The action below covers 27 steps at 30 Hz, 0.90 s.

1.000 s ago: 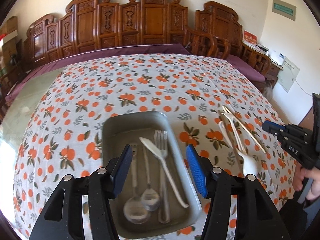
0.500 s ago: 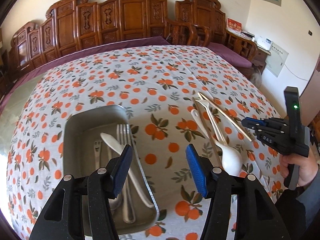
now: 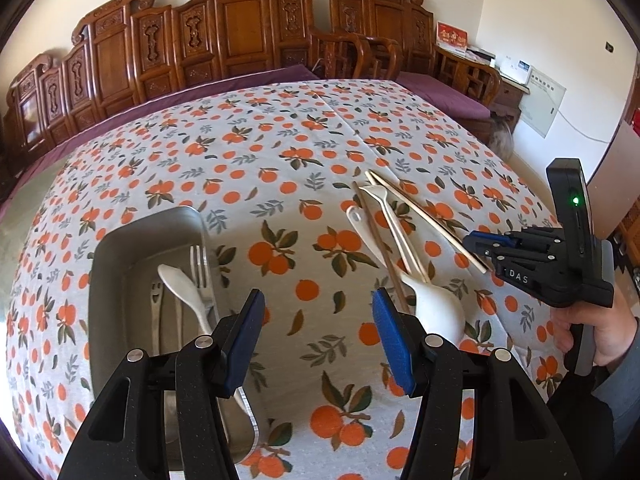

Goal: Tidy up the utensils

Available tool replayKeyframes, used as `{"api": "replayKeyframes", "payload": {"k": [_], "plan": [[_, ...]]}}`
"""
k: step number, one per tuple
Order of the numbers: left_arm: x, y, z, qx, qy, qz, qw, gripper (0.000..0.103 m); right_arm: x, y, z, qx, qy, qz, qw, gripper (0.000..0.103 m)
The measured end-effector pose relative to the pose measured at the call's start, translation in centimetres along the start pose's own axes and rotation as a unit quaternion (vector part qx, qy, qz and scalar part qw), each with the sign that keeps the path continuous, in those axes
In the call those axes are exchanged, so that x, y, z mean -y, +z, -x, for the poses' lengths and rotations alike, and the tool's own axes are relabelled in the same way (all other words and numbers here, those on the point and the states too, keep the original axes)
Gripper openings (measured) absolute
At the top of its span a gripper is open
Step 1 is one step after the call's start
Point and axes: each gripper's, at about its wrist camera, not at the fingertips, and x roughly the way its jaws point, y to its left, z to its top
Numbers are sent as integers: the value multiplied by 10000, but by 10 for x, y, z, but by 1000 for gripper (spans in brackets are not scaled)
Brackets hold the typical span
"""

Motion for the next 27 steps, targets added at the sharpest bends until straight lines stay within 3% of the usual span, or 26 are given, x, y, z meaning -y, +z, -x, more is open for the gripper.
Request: {"api": "replayKeyframes", "payload": {"k": [6,8,14,27], "plan": [[16,2,-10,-45,-70,-41,10000,53,-3,2,-5,12,-58,105,9999,12],[20,2,-13,-65,-82,-63,9999,53,-3,2,-4,11,-89,145,9999,8],[30,-2,-33,-234,-145,-5,9996,53,8,2,6,153,67,-112,9998,6],[52,-5,-72,-493,-230,-94,9985,29,11,4,14,313,85,-290,9991,6]]}}
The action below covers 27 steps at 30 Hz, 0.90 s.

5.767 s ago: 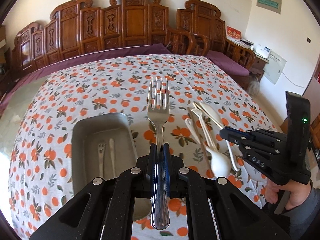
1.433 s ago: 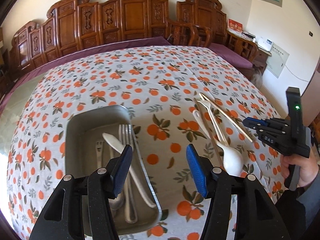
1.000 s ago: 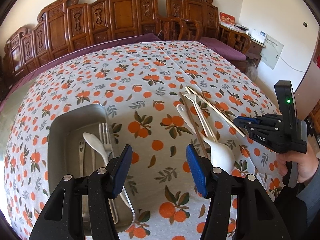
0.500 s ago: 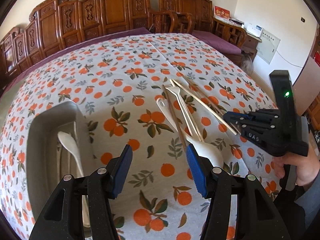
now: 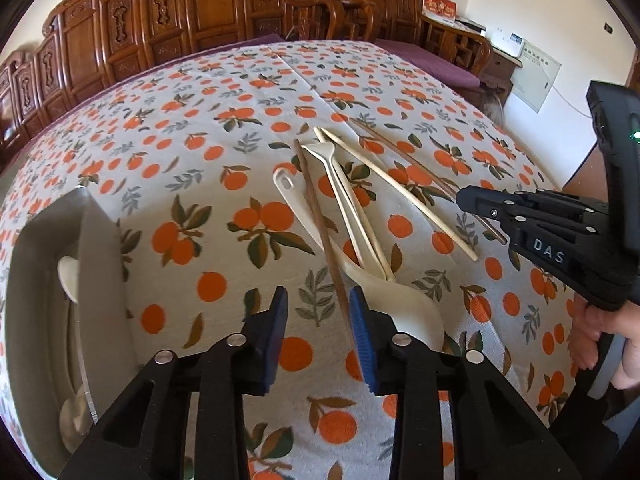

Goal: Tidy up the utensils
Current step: 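Grasp a second wooden chopstick with the left tool while the right tool holds its chopstick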

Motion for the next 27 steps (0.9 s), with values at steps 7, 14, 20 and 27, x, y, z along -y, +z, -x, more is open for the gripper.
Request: {"api": "replayKeyframes", "payload": {"k": [7,14,20,27], "plan": [[0,0,-14,-152,-65,111,9998,19,-4,0,0,2,22,54,10000,6],[-4,-2,-14,-171,-135,171,9996,5,-6,1,2,37,14,27,10000,6],[-4,-4,-1,-48,-66,80,9999,4,-11,-1,8,85,16,50,9999,6],[-5,-1,22,112,89,-31,9999,4,-17,2,20,125,-102,189,9997,6]]}}
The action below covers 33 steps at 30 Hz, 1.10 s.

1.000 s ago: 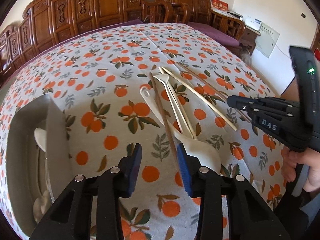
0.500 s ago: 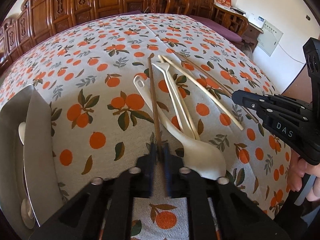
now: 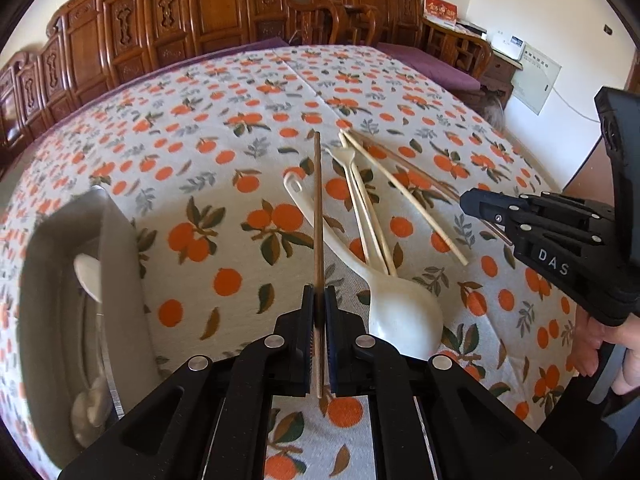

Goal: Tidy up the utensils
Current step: 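Grasp a second wooden chopstick with the left tool while the right tool holds its chopstick, then lower the chopstick into the tray and open the left tool while the right carries its chopstick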

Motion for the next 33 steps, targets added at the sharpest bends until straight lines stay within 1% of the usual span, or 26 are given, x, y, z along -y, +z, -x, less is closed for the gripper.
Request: {"api": "replayKeyframes", "payload": {"k": [5,11,21,27,33], "plan": [[-3,4,24,118,118,-79,9998,4,-2,8,21,128,-20,45,9999,6],[-12,6,65,294,247,-76,9992,4,-17,14,51,276,-93,318,9991,6],[-34,-5,117,501,515,-50,9974,4,-55,23,109,690,83,591,9958,6],[-49,-17,128,485,560,87,9972,4,-82,24,129,825,229,790,9932,6],[-72,-29,128,434,627,254,9968,4,-106,21,128,787,330,962,9917,6]]}}
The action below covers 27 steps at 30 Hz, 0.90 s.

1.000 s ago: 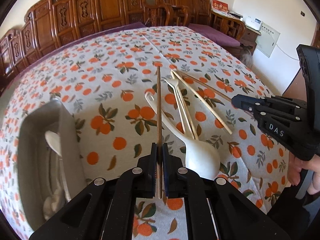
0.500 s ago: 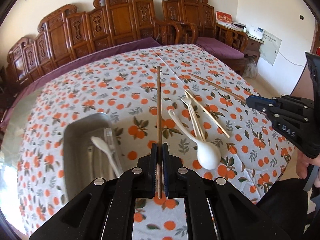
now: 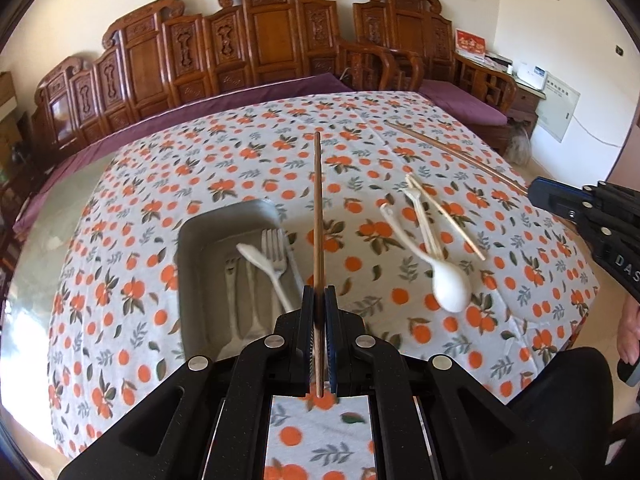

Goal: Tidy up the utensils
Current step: 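Lower the chopstick into the tray and open the left tool while the right carries its chopstick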

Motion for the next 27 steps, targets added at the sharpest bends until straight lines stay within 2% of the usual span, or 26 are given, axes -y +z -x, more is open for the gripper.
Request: {"api": "replayKeyframes", "payload": {"k": [9,16,22,27], "plan": [[-43,-22,-17,-307,306,250,9987,4,-25,-5,-10,-80,175,100,9998,6],[-61,-31,-41,-592,511,398,9961,4,-42,-4,-16,-86,315,178,9993,6],[-71,-36,-56,-772,552,519,9941,4,-56,-2,-19,-114,414,301,9986,6],[-76,-35,-62,-854,413,692,9931,4,-66,0,-21,-138,487,366,9980,6]]}}
